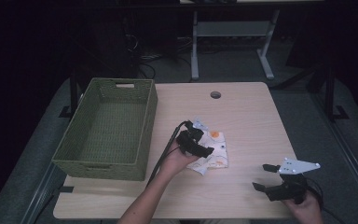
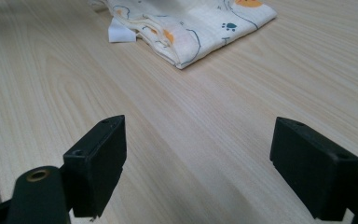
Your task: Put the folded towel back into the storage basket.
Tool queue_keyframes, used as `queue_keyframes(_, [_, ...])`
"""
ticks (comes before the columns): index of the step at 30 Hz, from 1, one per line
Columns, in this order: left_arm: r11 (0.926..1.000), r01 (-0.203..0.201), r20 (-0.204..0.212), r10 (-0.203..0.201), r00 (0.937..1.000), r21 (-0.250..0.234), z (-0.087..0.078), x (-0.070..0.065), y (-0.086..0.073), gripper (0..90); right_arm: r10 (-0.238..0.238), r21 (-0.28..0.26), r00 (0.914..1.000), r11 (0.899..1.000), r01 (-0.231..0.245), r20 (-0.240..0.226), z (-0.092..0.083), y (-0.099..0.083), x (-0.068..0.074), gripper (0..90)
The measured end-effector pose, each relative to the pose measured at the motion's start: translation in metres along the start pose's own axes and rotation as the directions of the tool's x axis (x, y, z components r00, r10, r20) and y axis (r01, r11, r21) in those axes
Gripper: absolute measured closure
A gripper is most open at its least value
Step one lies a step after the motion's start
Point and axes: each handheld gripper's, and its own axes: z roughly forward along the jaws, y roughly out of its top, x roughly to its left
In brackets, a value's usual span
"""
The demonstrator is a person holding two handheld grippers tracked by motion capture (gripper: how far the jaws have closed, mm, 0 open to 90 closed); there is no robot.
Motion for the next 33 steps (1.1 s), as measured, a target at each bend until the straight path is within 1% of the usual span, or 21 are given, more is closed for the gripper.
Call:
queue_keyframes(2, [1.0000,0.004,-0.001,-0.004,1.0000,0.002,0.002,0.001,0.000,30.5,0.000,0.000,1.0000,1.000,0.000,0.000,0.000,0.000,0.000,18.2])
queue_keyframes(3, [0.9999,0.002,-0.001,-0.002,1.0000,0.013,0.006,0.002,0.001,30.8,-0.001,-0.002,1.0000,1.000,0.001,0.000,0.000,0.000,0.000,18.2])
queue_keyframes(6, [0.9999,0.005,-0.005,-0.005,1.0000,0.017,0.010,0.003,0.003,31.5,-0.001,-0.002,1.0000,1.000,0.001,0.000,0.000,0.000,0.000,18.2])
queue_keyframes(7, [0.9996,0.006,-0.005,-0.006,1.0000,0.028,0.015,0.003,0.003,31.8,-0.001,-0.002,1.0000,1.000,0.001,-0.001,0.000,0.000,0.000,18.2])
queue_keyframes(8, [0.9996,0.006,-0.005,-0.006,1.0000,0.028,0.015,0.003,0.003,31.8,-0.001,-0.002,1.0000,1.000,0.001,-0.001,0.000,0.000,0.000,18.2])
queue_keyframes(9, [0.9992,0.013,-0.010,-0.013,0.9999,0.037,0.019,0.002,0.003,31.9,-0.001,-0.002,1.0000,1.000,0.001,-0.002,0.000,0.000,0.000,18.2])
queue_keyframes(10, [0.9990,0.014,-0.005,-0.014,0.9999,0.042,0.022,0.003,0.002,32.4,-0.001,-0.002,1.0000,1.000,0.001,-0.002,0.000,0.000,0.000,18.2])
queue_keyframes(11, [0.9990,0.014,-0.005,-0.014,0.9999,0.042,0.022,0.003,0.002,32.8,-0.001,-0.002,1.0000,1.000,0.001,-0.002,0.000,0.000,0.000,18.2])
queue_keyframes(14, [0.9984,0.026,-0.008,-0.025,0.9996,0.050,0.029,0.003,0.001,33.5,0.000,-0.003,1.0000,1.000,0.000,-0.003,0.000,0.000,-0.001,18.2])
queue_keyframes(15, [0.9980,0.022,-0.004,-0.021,0.9998,0.059,0.030,0.004,0.001,36.2,-0.001,-0.003,1.0000,1.000,0.001,-0.004,0.000,0.000,-0.001,18.2])
queue_keyframes(18, [0.9975,0.029,-0.010,-0.028,0.9996,0.064,0.037,0.002,0.000,37.7,0.002,-0.004,1.0000,1.000,-0.002,-0.006,-0.001,0.000,-0.001,18.2])
queue_keyframes(20, [0.9966,0.017,-0.026,-0.015,0.9995,0.080,0.040,0.001,0.000,39.7,0.003,-0.004,1.0000,1.000,-0.003,-0.005,-0.001,0.000,-0.001,18.2])
queue_keyframes(22, [0.9962,0.017,-0.030,-0.015,0.9994,0.085,0.041,0.000,0.000,40.8,0.003,-0.005,1.0000,1.000,-0.003,-0.005,-0.001,0.000,-0.001,18.2])
queue_keyframes(23, [0.9954,0.011,-0.040,-0.008,0.9992,0.095,0.043,0.000,-0.001,40.8,0.001,-0.007,1.0000,1.000,-0.001,-0.004,-0.001,0.000,-0.001,18.2])
queue_keyframes(24, [0.9956,0.003,-0.052,0.002,0.9986,0.094,0.044,-0.002,-0.002,43.1,-0.001,-0.006,1.0000,1.000,0.001,-0.003,-0.001,0.000,-0.001,18.5])
queue_keyframes(26, [0.9964,-0.010,-0.078,0.017,0.9968,0.084,0.045,-0.005,-0.004,44.1,-0.003,-0.007,1.0000,1.000,0.003,-0.002,-0.002,0.000,-0.001,18.5])
queue_keyframes(27, [0.9964,-0.010,-0.078,0.017,0.9968,0.084,0.045,-0.005,-0.004,45.4,-0.003,-0.007,1.0000,1.000,0.003,-0.002,-0.002,0.000,-0.001,18.5])
queue_keyframes(28, [0.9965,-0.024,-0.091,0.031,0.9953,0.080,0.045,-0.006,-0.005,46.6,-0.004,-0.007,1.0000,1.000,0.004,0.001,-0.002,0.000,-0.001,18.5])
queue_keyframes(29, [0.9968,-0.026,-0.099,0.033,0.9945,0.075,0.045,-0.007,-0.006,46.6,-0.004,-0.007,1.0000,1.000,0.004,0.001,-0.002,0.000,-0.001,18.5])
queue_keyframes(30, [0.9973,-0.027,-0.104,0.034,0.9940,0.069,0.045,-0.007,-0.006,48.6,-0.002,-0.008,1.0000,1.000,0.002,0.000,-0.002,0.000,0.000,18.5])
queue_keyframes(33, [0.9980,-0.029,-0.110,0.035,0.9933,0.055,0.045,-0.006,-0.008,51.1,-0.005,-0.009,1.0000,1.000,0.005,0.000,-0.002,0.001,0.000,18.5])
